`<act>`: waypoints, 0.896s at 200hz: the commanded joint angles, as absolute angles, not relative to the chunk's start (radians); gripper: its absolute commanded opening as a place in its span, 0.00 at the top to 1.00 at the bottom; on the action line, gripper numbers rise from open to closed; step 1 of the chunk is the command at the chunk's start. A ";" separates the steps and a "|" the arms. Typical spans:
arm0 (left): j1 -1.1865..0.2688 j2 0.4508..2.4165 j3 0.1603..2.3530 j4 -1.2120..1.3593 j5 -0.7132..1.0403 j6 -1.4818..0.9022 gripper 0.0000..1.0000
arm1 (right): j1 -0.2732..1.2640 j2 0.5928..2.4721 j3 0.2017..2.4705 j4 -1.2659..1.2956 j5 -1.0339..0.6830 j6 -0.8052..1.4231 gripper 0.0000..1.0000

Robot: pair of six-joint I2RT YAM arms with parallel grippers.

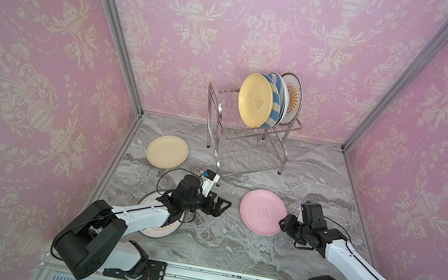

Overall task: Load the plates into the dish rack
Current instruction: 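Position the right gripper fingers at the pink bear plate's rim, then close the right gripper on the pink bear plate rim and tilt it up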

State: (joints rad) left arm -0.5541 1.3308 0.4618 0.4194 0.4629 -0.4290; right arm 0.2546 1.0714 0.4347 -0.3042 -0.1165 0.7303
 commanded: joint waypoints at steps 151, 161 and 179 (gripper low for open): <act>-0.561 1.289 0.470 0.364 0.448 -0.385 0.01 | 0.204 1.185 0.399 -0.102 -0.149 0.753 0.70; -0.560 1.285 0.472 0.359 0.448 -0.385 0.01 | 0.204 1.193 0.400 -0.098 -0.149 0.755 0.72; -0.561 1.273 0.473 0.350 0.445 -0.382 0.01 | 0.204 1.209 0.408 -0.099 -0.147 0.746 0.75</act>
